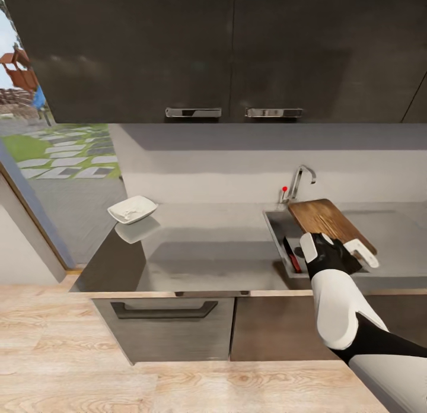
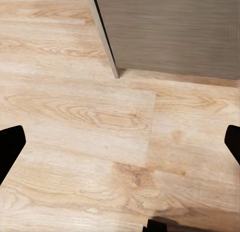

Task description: In the kitchen, take the Vidalia onion out of the sink, dice it on the chopping board with the paring knife, put the diced onion into the bowl on the countertop, then place both the paring knife and the chopping board into the sink.

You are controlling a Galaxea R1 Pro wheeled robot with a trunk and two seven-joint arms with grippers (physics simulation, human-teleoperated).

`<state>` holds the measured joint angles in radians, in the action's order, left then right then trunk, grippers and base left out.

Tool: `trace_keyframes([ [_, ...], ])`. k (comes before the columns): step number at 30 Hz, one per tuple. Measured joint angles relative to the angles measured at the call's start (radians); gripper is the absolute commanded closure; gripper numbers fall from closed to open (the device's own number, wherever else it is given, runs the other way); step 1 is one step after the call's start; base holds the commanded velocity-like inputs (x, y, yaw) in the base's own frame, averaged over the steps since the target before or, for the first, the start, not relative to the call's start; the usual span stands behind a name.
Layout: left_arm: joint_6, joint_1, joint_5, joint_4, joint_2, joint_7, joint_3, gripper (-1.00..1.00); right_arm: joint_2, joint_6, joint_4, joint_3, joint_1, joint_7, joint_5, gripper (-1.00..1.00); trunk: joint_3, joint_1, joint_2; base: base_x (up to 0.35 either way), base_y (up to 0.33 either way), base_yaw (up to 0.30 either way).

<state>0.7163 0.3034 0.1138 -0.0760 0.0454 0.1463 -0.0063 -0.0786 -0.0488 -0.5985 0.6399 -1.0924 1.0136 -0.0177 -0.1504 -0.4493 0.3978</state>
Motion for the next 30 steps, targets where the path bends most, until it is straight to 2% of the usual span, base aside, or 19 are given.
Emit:
trace_keyframes([
  [3,0.0,0.0,0.0,0.0,-0.001,0.0,0.0,-1.0,-0.019,-0.001,0.003,0.002,0.0,0.011,-0.007,1.0,0.0,0.0,0.0,0.099,-0.113,0.0],
  [8,0.0,0.0,0.0,0.0,-0.001,0.0,0.001,-1.0,-0.039,0.003,0.003,0.0,0.0,0.014,-0.074,1.0,0.0,0.0,0.0,0.164,-0.167,0.0],
  [13,0.0,-0.001,0.0,0.0,-0.001,0.001,0.001,-1.0,-0.051,0.005,0.004,0.0,0.0,0.014,-0.078,1.0,0.0,0.0,0.0,0.064,-0.08,0.0],
  [19,0.0,-0.001,0.0,0.0,-0.001,0.001,0.001,-1.0,-0.054,0.007,0.072,0.0,0.0,0.008,-0.095,1.0,0.0,0.0,0.0,0.003,-0.003,0.0],
  [21,-0.001,-0.001,0.0,0.0,-0.001,0.001,0.001,-1.0,-0.064,0.008,0.076,0.0,0.0,0.008,-0.094,1.0,0.0,0.0,0.0,0.061,0.0,0.0],
  [24,0.0,-0.002,0.001,0.001,-0.001,0.001,0.001,-1.0,-0.074,0.008,0.077,0.0,0.0,0.011,-0.092,1.0,0.0,0.0,0.0,0.168,0.0,0.0],
  [30,0.0,-0.002,0.002,0.002,-0.001,0.001,0.002,-1.0,-0.074,0.008,0.077,0.002,0.0,0.014,-0.092,1.0,0.0,0.0,0.0,0.207,0.0,0.0],
])
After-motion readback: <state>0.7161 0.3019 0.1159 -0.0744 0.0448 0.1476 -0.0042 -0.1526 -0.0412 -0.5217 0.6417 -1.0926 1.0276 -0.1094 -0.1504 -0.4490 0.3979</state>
